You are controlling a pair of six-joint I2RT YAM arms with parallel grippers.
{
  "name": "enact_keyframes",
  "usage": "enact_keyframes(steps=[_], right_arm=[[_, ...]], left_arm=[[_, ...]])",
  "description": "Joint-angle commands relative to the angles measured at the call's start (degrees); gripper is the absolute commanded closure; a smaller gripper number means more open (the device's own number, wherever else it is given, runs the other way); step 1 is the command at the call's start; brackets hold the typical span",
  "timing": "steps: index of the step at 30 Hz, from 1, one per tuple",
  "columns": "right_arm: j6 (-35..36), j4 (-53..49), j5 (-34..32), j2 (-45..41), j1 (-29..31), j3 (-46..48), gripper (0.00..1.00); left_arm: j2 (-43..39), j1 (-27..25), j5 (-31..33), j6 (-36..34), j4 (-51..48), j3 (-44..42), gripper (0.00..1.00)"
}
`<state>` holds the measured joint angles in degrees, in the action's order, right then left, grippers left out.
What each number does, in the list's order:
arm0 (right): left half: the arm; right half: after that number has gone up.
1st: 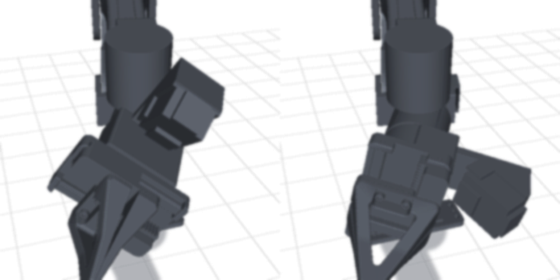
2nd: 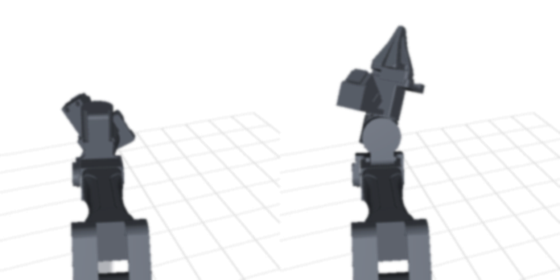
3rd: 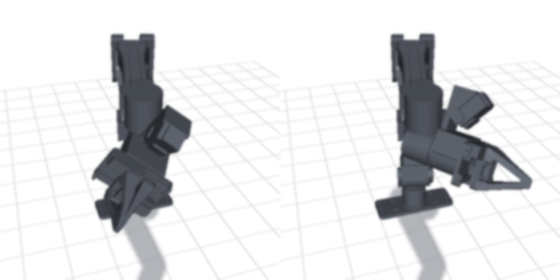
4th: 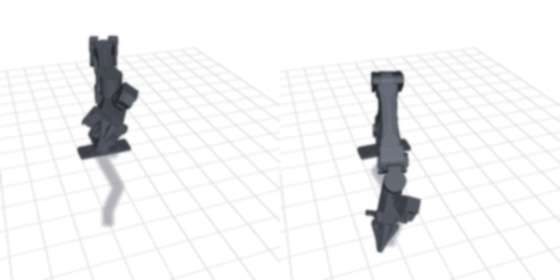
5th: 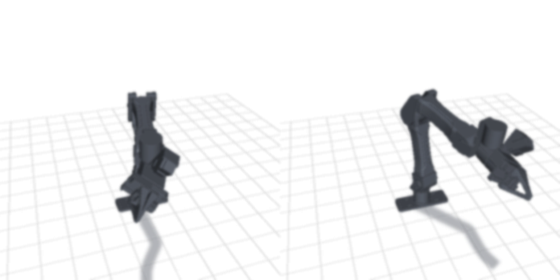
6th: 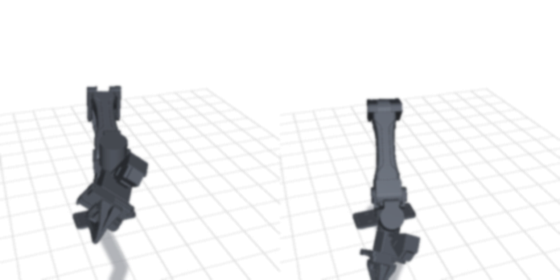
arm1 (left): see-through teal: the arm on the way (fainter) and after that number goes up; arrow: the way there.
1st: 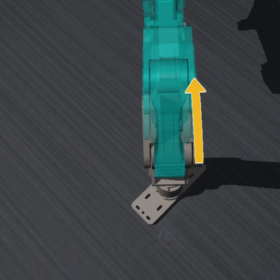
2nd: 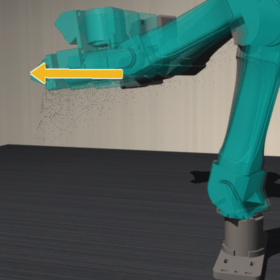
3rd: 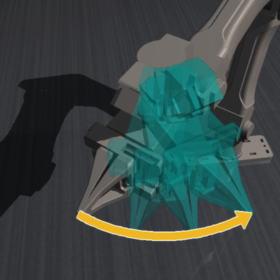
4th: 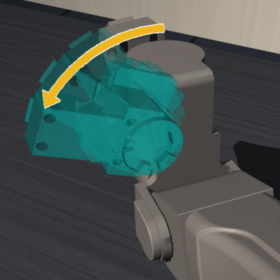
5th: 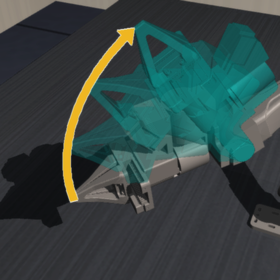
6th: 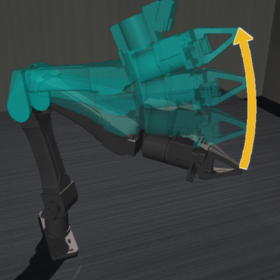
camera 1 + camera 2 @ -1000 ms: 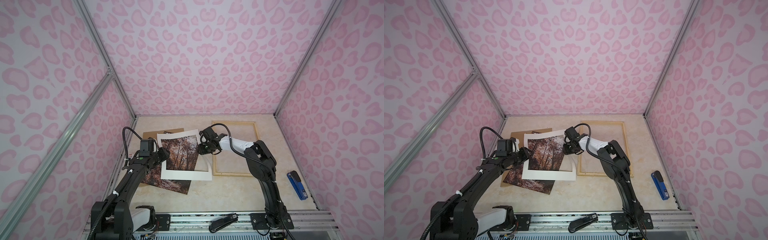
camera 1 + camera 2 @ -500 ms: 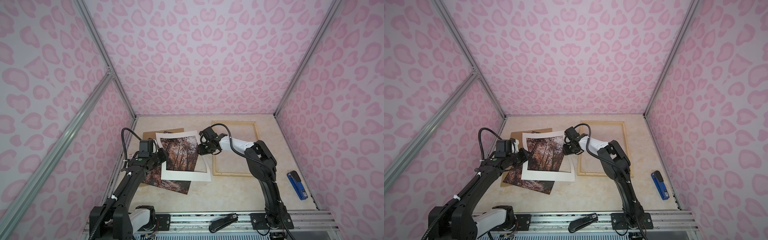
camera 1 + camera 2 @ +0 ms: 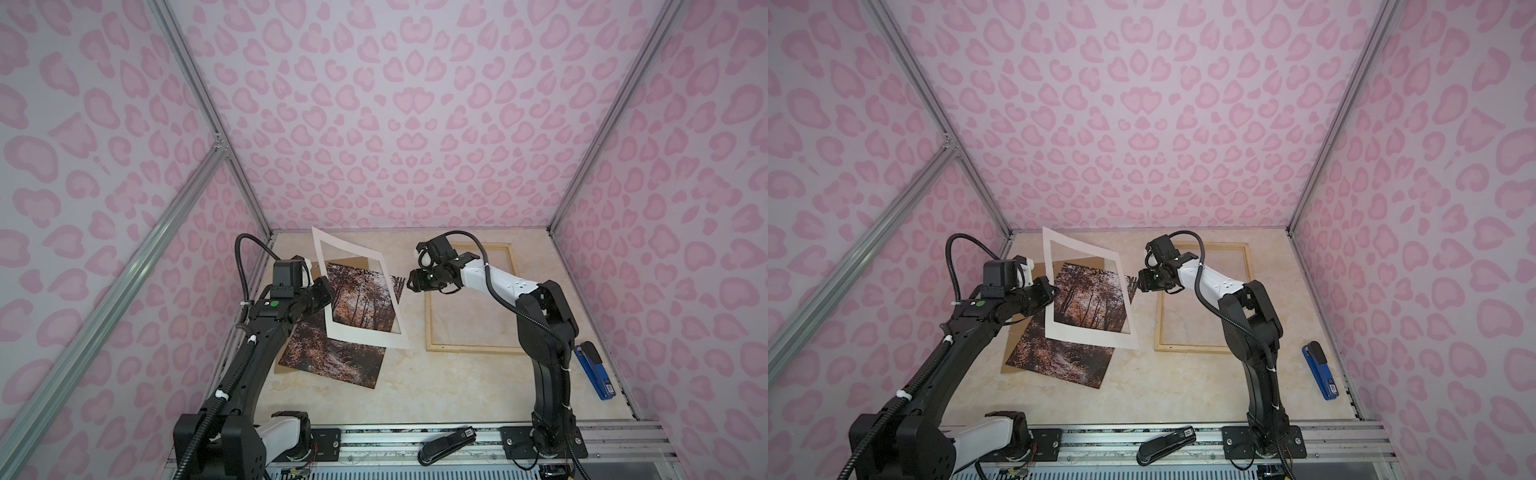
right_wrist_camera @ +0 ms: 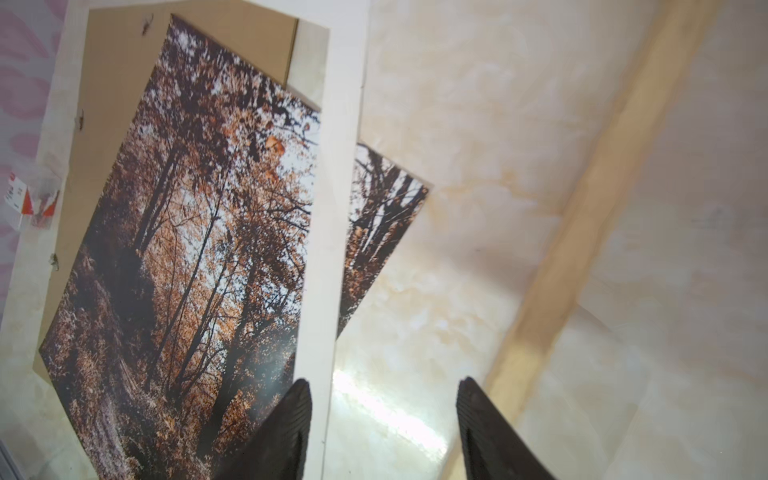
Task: Put the photo into the frame
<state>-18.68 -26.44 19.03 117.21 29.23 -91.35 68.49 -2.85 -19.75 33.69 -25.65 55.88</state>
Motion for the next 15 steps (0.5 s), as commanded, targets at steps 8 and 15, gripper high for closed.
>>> enact_keyframes(steps=[8,15], right_arm=[[3.5,-1.6,-6.8,-6.7,-14.8,9.2,0.32],[6.1,-5.3,-12.5,-8.1,-23.8,9.9,0.34]], left_arm=[[1.7,-0.5,-8.6,-1.6,-2.1,10.4,0.96],[6.0,-5.7,-11.0,0.1,0.0,17.2,0.96]])
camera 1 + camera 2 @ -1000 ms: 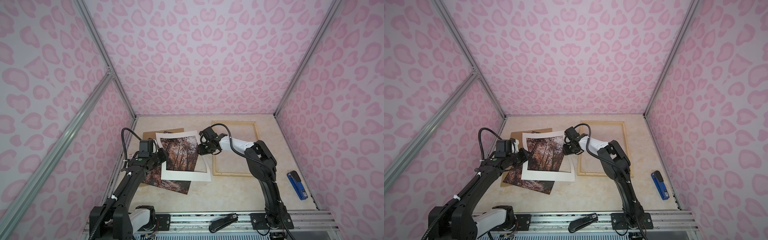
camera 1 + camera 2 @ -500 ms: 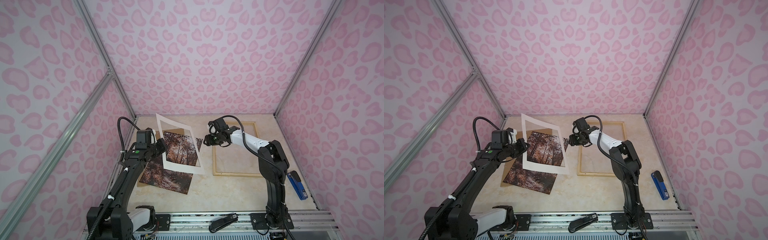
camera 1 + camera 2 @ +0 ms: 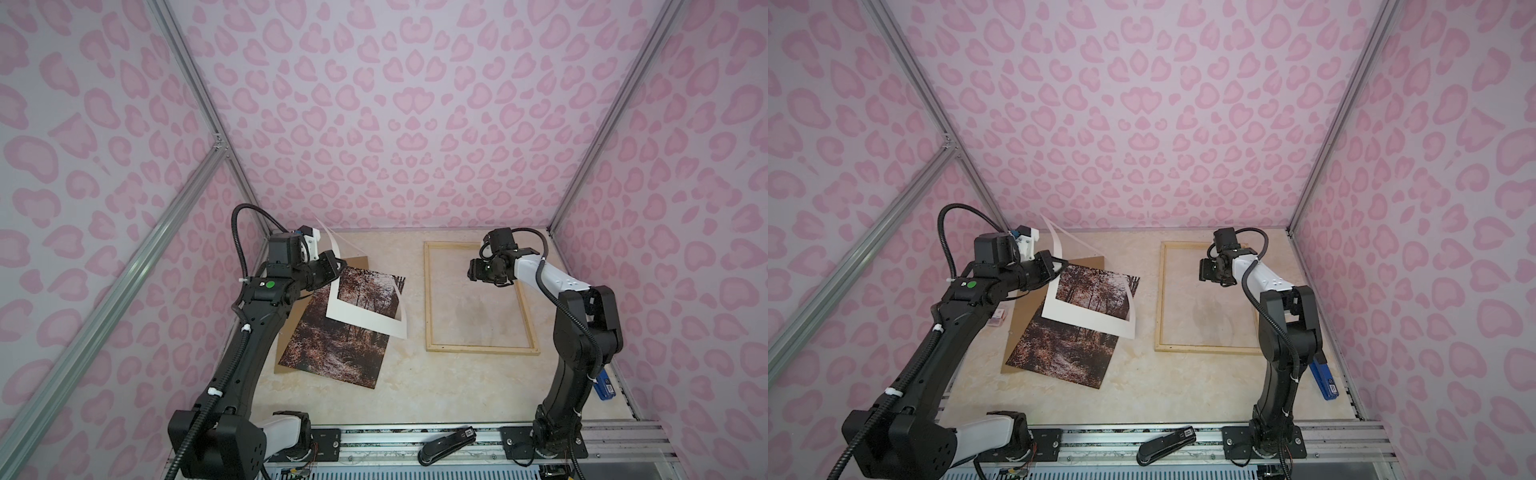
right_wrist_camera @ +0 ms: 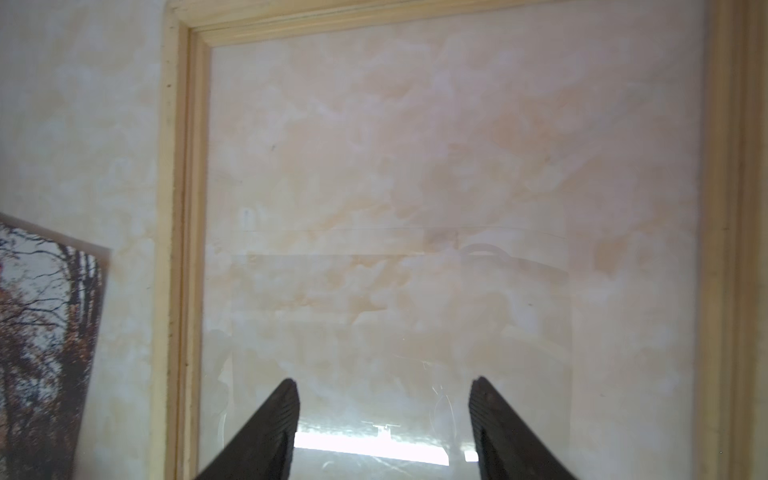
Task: Put the photo into the frame
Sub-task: 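Carry the white mat over the wooden frame with the left gripper while right withdraws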
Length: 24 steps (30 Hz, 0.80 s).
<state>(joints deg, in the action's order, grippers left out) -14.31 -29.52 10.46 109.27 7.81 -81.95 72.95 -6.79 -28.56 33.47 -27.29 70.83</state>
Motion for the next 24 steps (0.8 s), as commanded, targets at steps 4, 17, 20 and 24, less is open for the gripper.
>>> enact_keyframes(steps=[4,17,20,24], right_arm=[[3.0,-3.7,-5.7,0.4,-6.7,-0.8,0.36],[2.3,-0.3,4.8,5.6,-19.1,-2.7,0.34],[2.2,0.0,7.9,7.3,-20.6,-4.5,0.33],[1.5,0.6,10.6,9.0,-21.0,-5.4,0.33]], left_arm=[[5.6,-5.8,-2.5,0.8,2.6,7.6,0.96],[16.8,-15.3,-2.3,5.2,10.8,17.4,0.96],[19.2,-16.9,-2.2,7.3,14.5,17.7,0.96],[21.9,-18.9,-1.2,9.9,19.8,16.0,0.96]])
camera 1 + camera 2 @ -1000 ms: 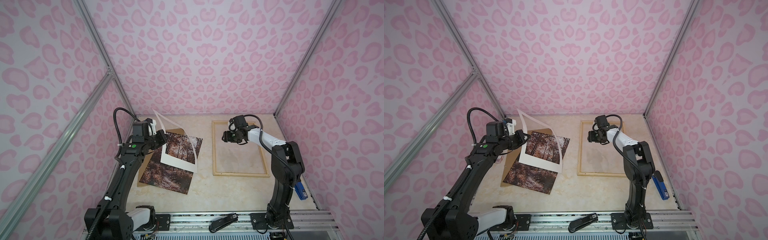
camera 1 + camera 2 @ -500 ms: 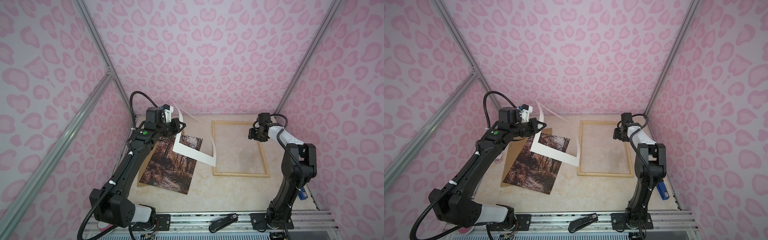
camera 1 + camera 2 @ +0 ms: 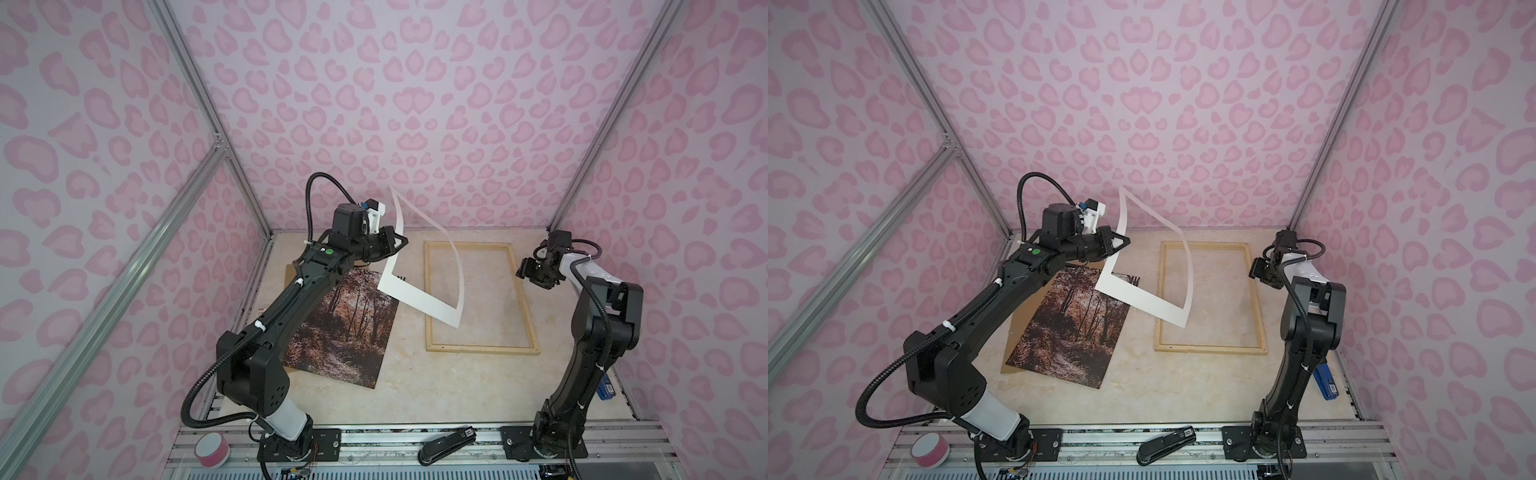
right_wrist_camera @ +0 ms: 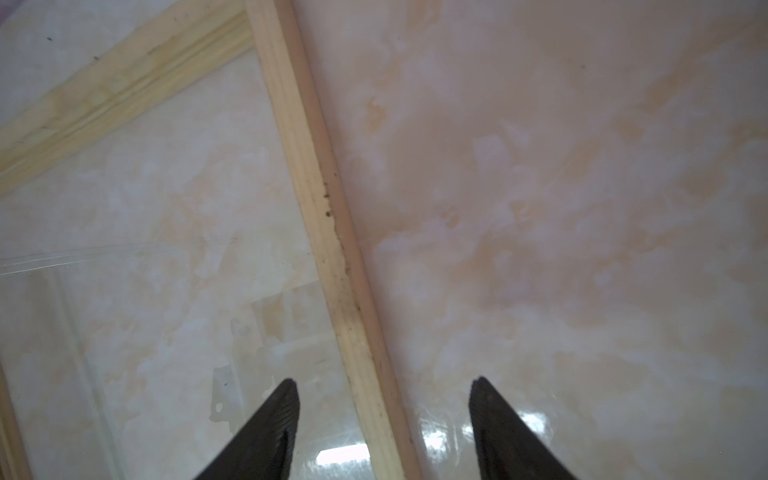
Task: Put the photo into the frame
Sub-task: 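Carry the white mat over the wooden frame with the left gripper while right withdraws, then lower the white mat into the wooden frame with the left gripper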
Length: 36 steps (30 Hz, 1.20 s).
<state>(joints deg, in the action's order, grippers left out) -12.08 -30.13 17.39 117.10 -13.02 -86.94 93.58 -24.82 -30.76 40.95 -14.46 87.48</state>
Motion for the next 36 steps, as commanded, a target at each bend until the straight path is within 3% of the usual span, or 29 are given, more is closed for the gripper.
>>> enact_keyframes(steps=[1,9,15,36], right_arm=[[-1.0,1.4,4.1,1.3,-0.3,-0.5,0.33],[-1.5,2.1,6.0,2.7,-1.4,-0.1,0.34],[-1.5,2.7,7.1,3.2,-1.6,1.3,0.34],[-1.9,6.0,11.7,0.3,0.9,8.6,0.34]], left_arm=[[1.8,-1.3,1.3,3.1,8.5,-1.5,0.96],[4.1,-4.2,5.8,4.8,14.6,-7.2,0.96],[4.7,-4.7,5.1,6.2,18.2,-12.7,0.96],[2.4,-5.9,8.5,7.2,18.1,-21.2,0.96]])
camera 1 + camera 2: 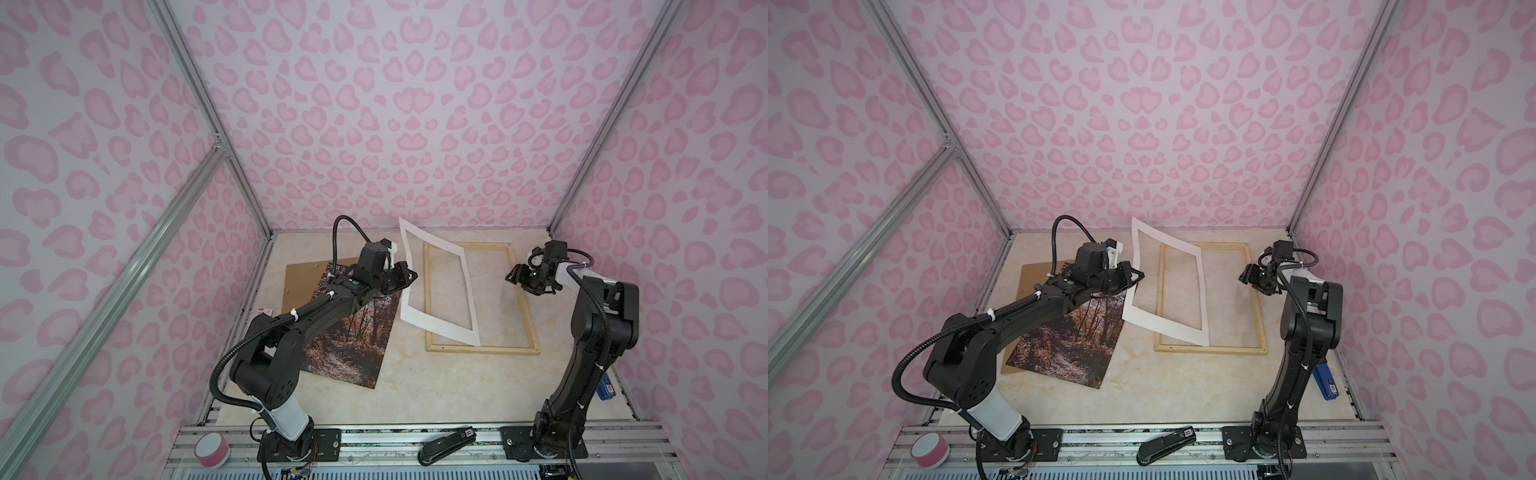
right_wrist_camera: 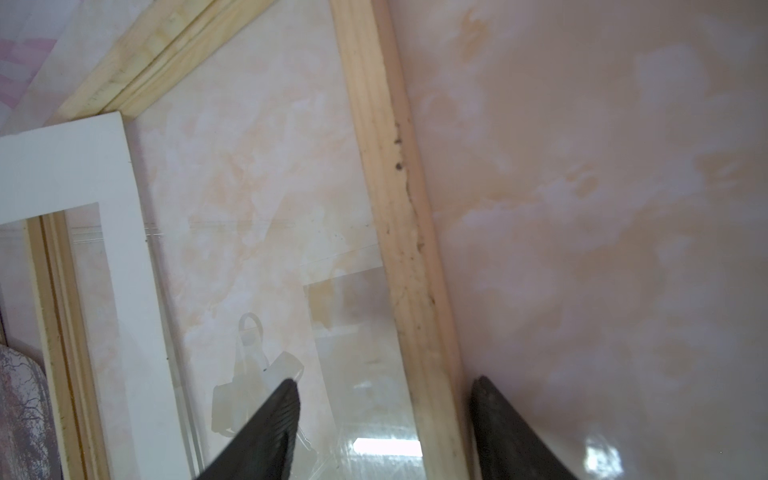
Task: Put the photo into the frame
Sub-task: 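Lower the white mat into the wooden frame with the left gripper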
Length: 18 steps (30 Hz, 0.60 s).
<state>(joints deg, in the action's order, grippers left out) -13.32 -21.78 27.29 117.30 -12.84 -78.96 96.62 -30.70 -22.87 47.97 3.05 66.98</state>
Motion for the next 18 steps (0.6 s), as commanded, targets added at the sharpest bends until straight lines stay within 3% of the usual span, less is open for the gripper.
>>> enact_keyframes(steps=[1,14,18], right_arm=[[-0.7,-2.2,2.0,0.0,0.9,0.9,0.34],[-2.5,0.4,3.4,-2.0,3.6,4.8,0.34],[-4.3,2.0,2.5,-3.7,3.9,7.2,0.34]], left_arm=[[-0.6,0.0,0.5,0.1,0.6,-0.8,0.97],[-0.4,-0.6,0.9,1.3,1.6,-2.9,0.96],[-2.5,-1.4,4.2,3.1,2.3,-6.1,0.96]])
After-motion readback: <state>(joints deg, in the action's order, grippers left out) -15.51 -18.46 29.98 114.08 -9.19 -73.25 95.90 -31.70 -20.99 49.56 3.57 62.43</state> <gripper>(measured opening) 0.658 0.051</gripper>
